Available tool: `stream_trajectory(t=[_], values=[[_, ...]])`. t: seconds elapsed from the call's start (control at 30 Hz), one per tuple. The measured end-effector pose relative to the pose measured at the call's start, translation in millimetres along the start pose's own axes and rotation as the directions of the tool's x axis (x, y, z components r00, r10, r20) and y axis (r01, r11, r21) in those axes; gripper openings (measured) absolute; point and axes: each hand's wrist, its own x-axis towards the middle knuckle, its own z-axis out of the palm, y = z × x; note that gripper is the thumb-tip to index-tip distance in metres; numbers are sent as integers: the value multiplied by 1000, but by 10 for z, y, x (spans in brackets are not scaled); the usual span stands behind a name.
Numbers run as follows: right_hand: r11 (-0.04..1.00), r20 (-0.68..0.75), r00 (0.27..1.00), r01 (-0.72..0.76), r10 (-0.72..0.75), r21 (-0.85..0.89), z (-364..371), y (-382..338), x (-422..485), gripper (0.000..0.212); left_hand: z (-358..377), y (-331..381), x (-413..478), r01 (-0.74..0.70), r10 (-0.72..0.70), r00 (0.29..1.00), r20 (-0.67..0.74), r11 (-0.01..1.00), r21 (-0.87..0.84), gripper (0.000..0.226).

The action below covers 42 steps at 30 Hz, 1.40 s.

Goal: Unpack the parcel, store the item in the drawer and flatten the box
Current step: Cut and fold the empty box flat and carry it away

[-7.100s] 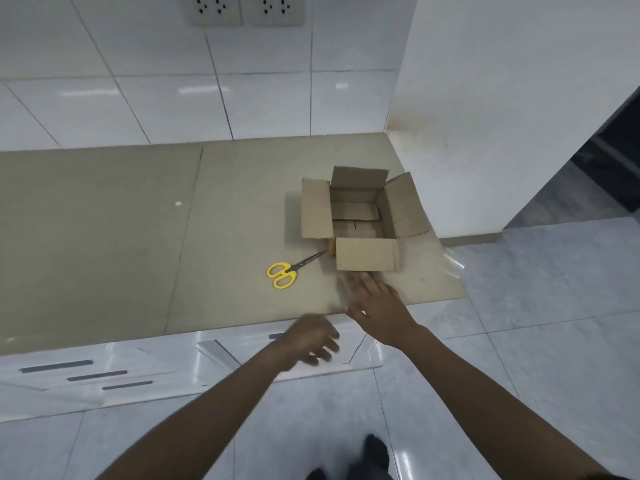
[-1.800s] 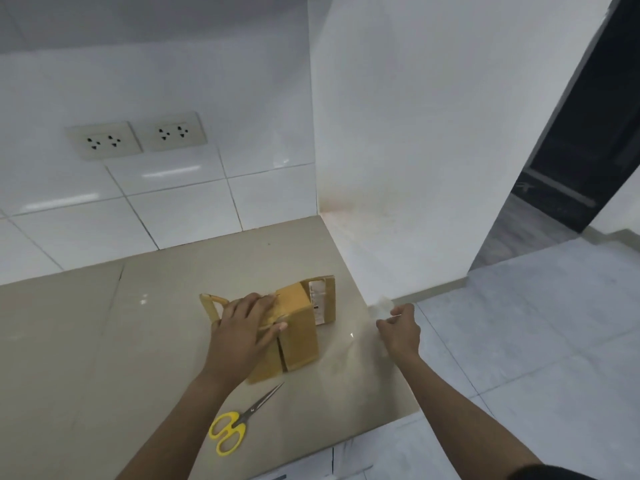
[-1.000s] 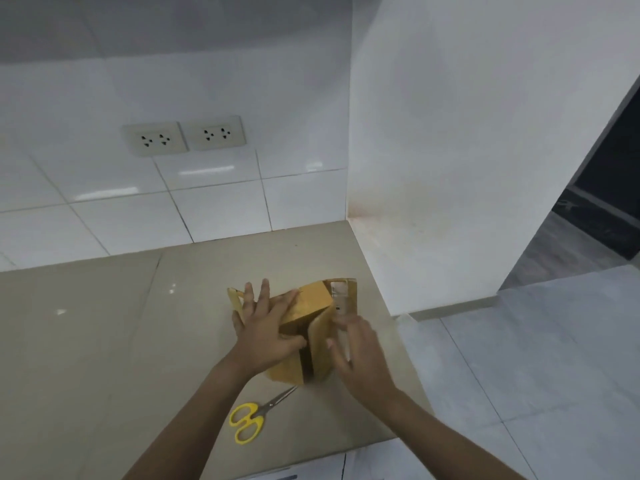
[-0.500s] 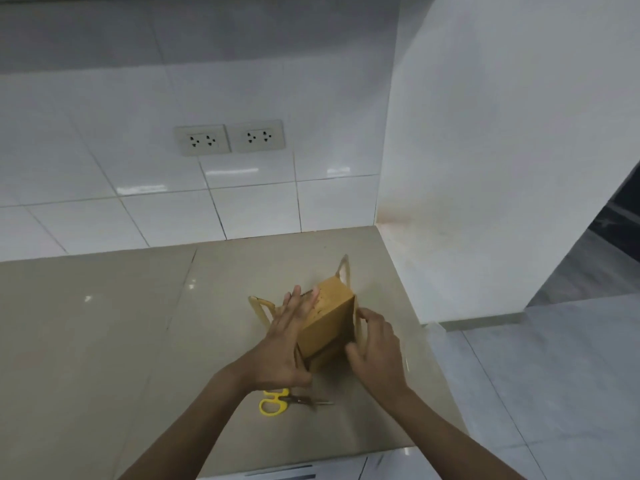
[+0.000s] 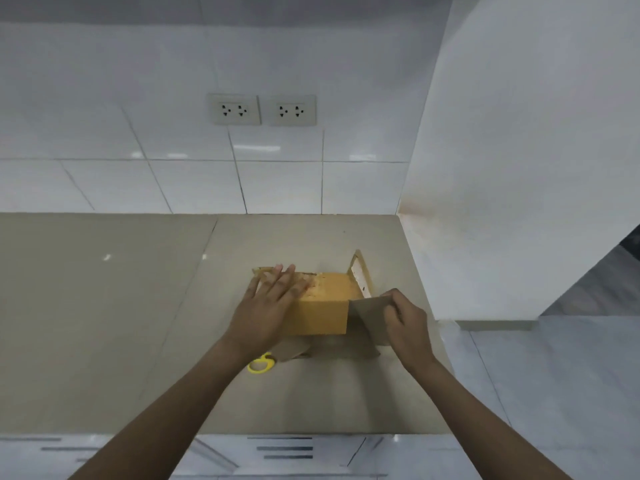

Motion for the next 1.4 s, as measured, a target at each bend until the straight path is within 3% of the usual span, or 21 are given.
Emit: stream_trajectory(t=[0.07, 0.13, 0.23, 0.33, 0.43, 0.53, 0.67, 0.8, 0.9, 1.0, 1.13, 1.27, 1.33, 1.4], values=[[999, 30, 999, 24, -24, -23, 25, 11, -71, 22, 136, 101, -57, 102, -91, 990, -111, 990, 100, 71], [999, 47, 999, 29, -27, -39, 46, 23, -135, 21, 237, 168, -75, 143, -121, 979, -164, 981, 128, 87], [998, 28, 999, 25, -23, -49, 58, 15, -157, 15, 332, 168, -77, 47, -3, 983, -184, 971, 233, 108], [995, 38, 999, 38, -34, -92, 56, -5, -144, 11, 359, 194, -73, 18, 18, 991, -131, 964, 265, 108], [990, 55, 994, 94, -89, -102, 37, -70, -107, 8, 318, 233, -32, 63, -46, 989, -143, 991, 118, 96], [962, 26, 970, 244, -243, -119, -21, -254, 29, 11, 209, 296, -4, 55, -64, 986, -152, 996, -64, 69], [834, -30, 867, 469, -498, -290, -89, -573, 214, 28, 119, 338, 10, 50, -159, 962, -224, 903, -427, 65], [686, 162, 788, 601, -594, -409, -76, -599, 136, 32, 391, 221, -155, -9, -103, 971, -216, 886, -463, 66], [551, 385, 757, 650, -528, -524, -71, -376, 26, 52, 654, 37, -351, 67, -97, 993, -63, 927, -369, 76], [503, 538, 728, 684, -424, -529, 17, -186, -115, 65, 780, -77, -478, 120, -106, 991, 76, 971, -207, 75], [572, 700, 689, 656, -186, -493, 242, 6, -247, 57, 809, -81, -570, 154, -145, 953, 265, 988, -16, 66], [586, 780, 623, 652, -53, -481, 391, 193, -289, 42, 777, -53, -617, 2, -57, 957, 284, 982, 190, 56], [678, 783, 622, 571, 12, -464, 428, 255, -299, 47, 788, -84, -602, -10, -34, 967, 253, 986, 168, 68], [804, 736, 673, 399, 69, -440, 462, 285, -251, 56, 799, -115, -513, 30, -47, 972, 232, 997, 75, 82]])
